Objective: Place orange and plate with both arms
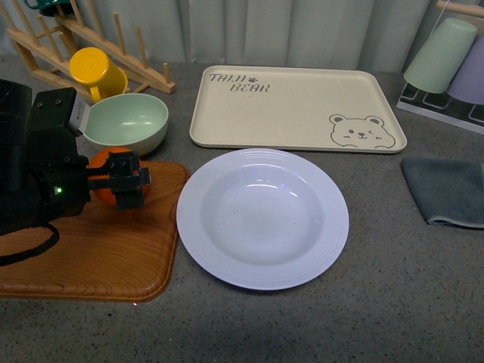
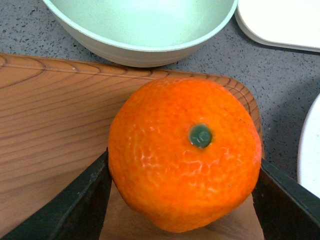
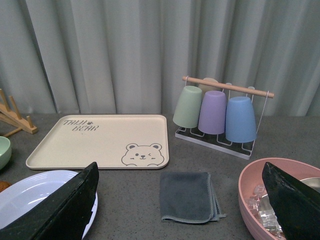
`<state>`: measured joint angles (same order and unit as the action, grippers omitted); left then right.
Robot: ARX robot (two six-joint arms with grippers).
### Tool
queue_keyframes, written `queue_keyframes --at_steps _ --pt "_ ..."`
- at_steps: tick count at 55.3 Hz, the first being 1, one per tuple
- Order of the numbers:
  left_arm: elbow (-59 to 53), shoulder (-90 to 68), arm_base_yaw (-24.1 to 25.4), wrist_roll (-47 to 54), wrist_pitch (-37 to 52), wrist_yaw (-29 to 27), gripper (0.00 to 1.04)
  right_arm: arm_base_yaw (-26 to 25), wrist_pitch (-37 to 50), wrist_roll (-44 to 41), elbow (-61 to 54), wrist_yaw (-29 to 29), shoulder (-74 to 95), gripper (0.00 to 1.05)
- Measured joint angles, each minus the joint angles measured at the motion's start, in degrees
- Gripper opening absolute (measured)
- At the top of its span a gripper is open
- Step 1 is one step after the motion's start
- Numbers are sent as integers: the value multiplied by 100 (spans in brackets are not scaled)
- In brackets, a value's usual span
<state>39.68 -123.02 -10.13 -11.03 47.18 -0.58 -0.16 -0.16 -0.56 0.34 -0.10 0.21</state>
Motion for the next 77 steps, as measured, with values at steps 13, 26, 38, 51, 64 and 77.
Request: queue_keyframes --at_steps 13,26,38,51,64,77 --pt "-61 138 -33 -79 -33 74 67 0 0 0 0 2 0 96" --pt "-365 938 -433 -385 -48 11 66 0 0 0 0 2 0 96" --pt "-474 1399 -1405 -649 -170 -76 66 0 0 0 0 2 0 96" --pt "-356 1222 -2022 -837 -295 -140 66 0 0 0 0 2 0 96" --pt "79 638 -2153 -839 -348 -96 66 0 0 0 0 2 0 96" --pt "501 -20 -2151 -957 -507 -101 66 0 0 0 0 2 0 96"
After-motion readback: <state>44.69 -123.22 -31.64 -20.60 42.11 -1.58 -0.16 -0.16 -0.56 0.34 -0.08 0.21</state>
